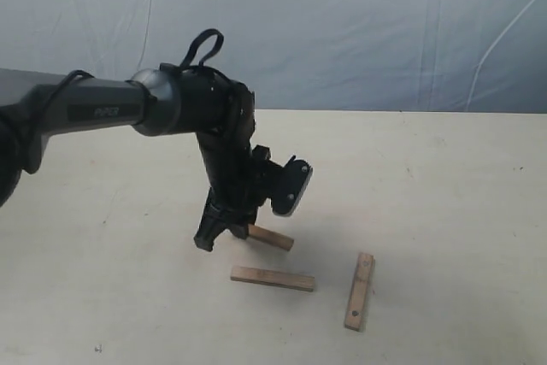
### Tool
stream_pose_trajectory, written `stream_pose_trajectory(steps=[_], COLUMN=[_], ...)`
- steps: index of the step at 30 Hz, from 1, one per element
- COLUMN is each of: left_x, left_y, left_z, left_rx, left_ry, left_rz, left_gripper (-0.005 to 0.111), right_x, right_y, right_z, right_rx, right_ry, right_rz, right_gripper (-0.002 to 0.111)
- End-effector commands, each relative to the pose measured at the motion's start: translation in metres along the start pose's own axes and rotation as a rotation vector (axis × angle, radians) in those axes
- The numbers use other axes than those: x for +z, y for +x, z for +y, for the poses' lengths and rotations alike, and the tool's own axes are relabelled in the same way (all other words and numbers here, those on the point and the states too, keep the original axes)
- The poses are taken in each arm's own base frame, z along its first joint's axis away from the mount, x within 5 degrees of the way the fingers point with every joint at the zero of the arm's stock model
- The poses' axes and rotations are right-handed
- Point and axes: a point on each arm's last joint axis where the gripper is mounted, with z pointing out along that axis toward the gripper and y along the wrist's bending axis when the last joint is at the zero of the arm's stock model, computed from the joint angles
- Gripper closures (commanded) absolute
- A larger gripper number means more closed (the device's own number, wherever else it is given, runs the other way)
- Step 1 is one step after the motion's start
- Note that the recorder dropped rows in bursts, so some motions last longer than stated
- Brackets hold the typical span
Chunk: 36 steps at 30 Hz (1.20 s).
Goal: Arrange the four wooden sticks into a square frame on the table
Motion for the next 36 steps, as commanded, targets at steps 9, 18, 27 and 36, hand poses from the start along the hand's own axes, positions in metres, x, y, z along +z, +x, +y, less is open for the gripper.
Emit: stream_pose_trajectory(steps=[9, 18, 27, 36], left_x=[-0.013, 0.015, 0.000, -0.018], left_y=[0.010, 0.029, 0.027, 0.046], left_z=[0.013, 0.018, 0.022, 0.004], left_rx=[0.126, 0.103, 0.154, 0.540], left_ry=[-0.061, -0.059, -0.041, 0.109], left_rz=[-0.017, -0.064, -0.053, 0.254], left_gripper=[0.107, 0.107, 0.107, 0.107], right_x=[0.000, 0.000, 0.000, 0.000], right_y=[-0.002, -0.002, -0.002, -0.002], right_z=[0.000, 0.000, 0.000, 0.000], right_rx=[-0.003, -0.003, -0.005, -0.005], right_ry=[-0.005, -0.005, -0.004, -0.004], right_rz=[-0.017, -0.017, -0.017, -0.017], right_gripper=[0.109, 0.109, 0.109, 0.109])
